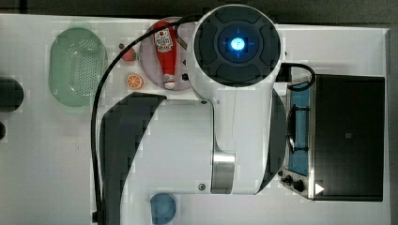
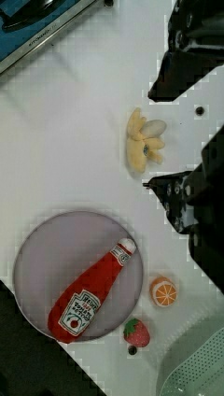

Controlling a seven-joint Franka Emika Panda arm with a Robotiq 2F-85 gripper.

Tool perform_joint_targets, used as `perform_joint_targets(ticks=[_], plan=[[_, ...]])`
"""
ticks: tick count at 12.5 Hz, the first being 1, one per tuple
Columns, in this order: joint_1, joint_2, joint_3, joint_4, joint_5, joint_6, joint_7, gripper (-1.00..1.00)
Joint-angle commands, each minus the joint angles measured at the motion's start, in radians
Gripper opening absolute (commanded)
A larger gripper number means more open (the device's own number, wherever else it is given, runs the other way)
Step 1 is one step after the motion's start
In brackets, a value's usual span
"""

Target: Pick Banana and place it in mug.

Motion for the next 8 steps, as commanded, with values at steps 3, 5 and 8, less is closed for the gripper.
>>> perform_joint_targets(ticks=[3,5,8], plan=[[-0.015,-0.275,-0.011,-0.283,-0.007,-0.015,0.072,1.0],[-0.014,-0.26,-0.007,-0.291,-0.007,-0.005,0.006,1.0],[-0.014,-0.203,-0.006,-0.318,-0.007,0.043,-0.216,1.0]])
